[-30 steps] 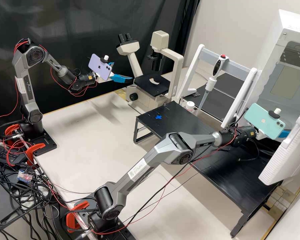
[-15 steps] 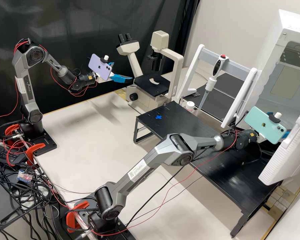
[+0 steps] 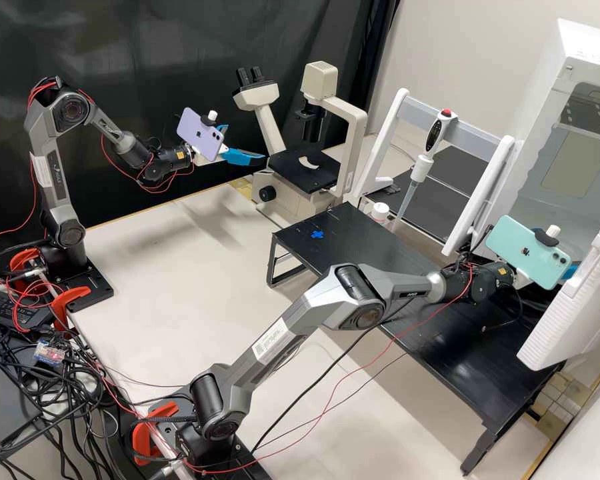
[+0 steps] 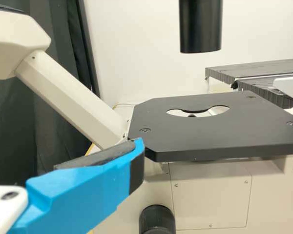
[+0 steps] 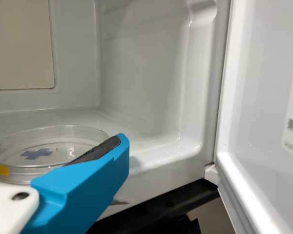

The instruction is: Move the petri dish to the microscope

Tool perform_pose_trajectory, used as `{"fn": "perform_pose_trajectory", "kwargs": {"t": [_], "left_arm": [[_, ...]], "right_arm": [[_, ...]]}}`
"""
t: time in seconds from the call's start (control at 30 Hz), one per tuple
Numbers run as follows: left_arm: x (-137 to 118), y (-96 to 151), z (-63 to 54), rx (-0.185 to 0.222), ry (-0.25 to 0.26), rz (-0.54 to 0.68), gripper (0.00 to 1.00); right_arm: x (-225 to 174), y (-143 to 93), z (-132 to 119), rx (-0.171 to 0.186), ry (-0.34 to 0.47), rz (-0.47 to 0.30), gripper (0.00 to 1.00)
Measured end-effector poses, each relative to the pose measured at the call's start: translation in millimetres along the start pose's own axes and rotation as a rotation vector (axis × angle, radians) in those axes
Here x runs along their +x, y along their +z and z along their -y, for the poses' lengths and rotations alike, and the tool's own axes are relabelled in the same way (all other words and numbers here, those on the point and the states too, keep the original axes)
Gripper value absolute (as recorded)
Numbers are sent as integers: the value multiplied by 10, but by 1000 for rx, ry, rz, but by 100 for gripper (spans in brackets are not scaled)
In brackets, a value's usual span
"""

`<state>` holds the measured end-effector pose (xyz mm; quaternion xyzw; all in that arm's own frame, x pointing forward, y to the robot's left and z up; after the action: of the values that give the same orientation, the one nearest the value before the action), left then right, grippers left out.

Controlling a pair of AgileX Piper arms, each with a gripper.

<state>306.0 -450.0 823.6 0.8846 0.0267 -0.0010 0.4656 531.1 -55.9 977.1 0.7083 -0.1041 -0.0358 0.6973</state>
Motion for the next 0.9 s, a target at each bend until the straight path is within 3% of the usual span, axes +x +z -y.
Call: {"fn": "perform_pose_trajectory", "kwargs": {"t": [0.23,0.47,0.73,0.9], "left_arm": [[0,0,0,0,0,0,100],[0,0,0,0,0,0,100],[0,0,0,0,0,0,100],[0,0,0,0,0,0,100]], "right_arm": [[-103,22,-98,4,10,-9,0],[-277,57,-265,29,40,-35,0],[-523,45,-288,54,40,-82,0],[-645,-15,-280,30,37,-115,0]]}}
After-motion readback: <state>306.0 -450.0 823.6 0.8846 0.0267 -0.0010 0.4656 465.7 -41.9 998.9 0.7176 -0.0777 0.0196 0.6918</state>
